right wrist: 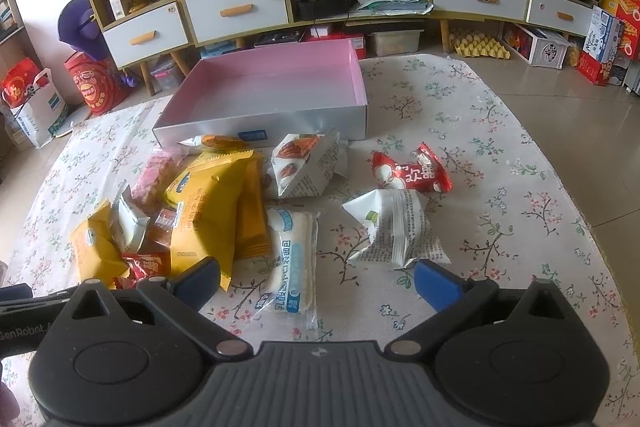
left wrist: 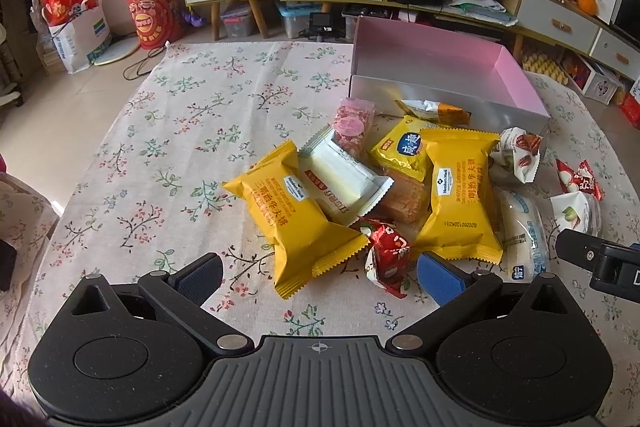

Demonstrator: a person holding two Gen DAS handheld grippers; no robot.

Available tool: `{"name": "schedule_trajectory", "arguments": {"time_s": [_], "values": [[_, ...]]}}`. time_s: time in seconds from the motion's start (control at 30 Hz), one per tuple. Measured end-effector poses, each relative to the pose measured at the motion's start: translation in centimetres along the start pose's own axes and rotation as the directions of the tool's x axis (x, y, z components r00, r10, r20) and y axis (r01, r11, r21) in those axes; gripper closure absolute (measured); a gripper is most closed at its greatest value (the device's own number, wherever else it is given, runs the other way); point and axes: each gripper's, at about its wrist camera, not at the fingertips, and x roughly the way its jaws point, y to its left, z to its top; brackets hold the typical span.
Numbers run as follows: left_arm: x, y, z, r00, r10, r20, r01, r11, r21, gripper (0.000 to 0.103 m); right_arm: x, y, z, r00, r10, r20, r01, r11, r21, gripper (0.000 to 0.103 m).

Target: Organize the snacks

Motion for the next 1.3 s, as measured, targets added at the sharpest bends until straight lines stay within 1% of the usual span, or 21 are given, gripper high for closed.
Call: {"name": "schedule_trajectory", "arguments": {"time_s": [0.6, 0.83, 1.0, 1.3], "values": [[0.3, 0.4, 0.2, 1.0, 0.009, 0.003, -0.009, 1.0, -0.018, 0.0, 0.1, -0.1, 0.2, 1.0, 0.009, -0.006, -0.009, 1.0, 0.013, 0.013], [0.3, 0.2, 0.1, 1.0, 0.013, 0.004, -0.013, 1.0, 0.004, 0.0, 0.3, -0.1, 0.2, 1.0, 0.014, -0.023, -0.014, 1.0, 0.012, 0.013], [0.6, 0.0, 0.0, 1.0, 0.018, -0.001, -0.018, 1.0, 0.025, 0.0, 0.7, 0.2, 0.1, 0.999, -0.002, -0.053, 0.002, 1.0, -0.005, 0.013], [0.7, 0.0, 0.2, 1.0, 0.013, -0.004, -0.013, 0.998, 0.058, 0.0, 1.1, 0.6, 0.1, 0.997, -0.04, -0.062, 0.038, 0.998, -0.042, 0.013]]}}
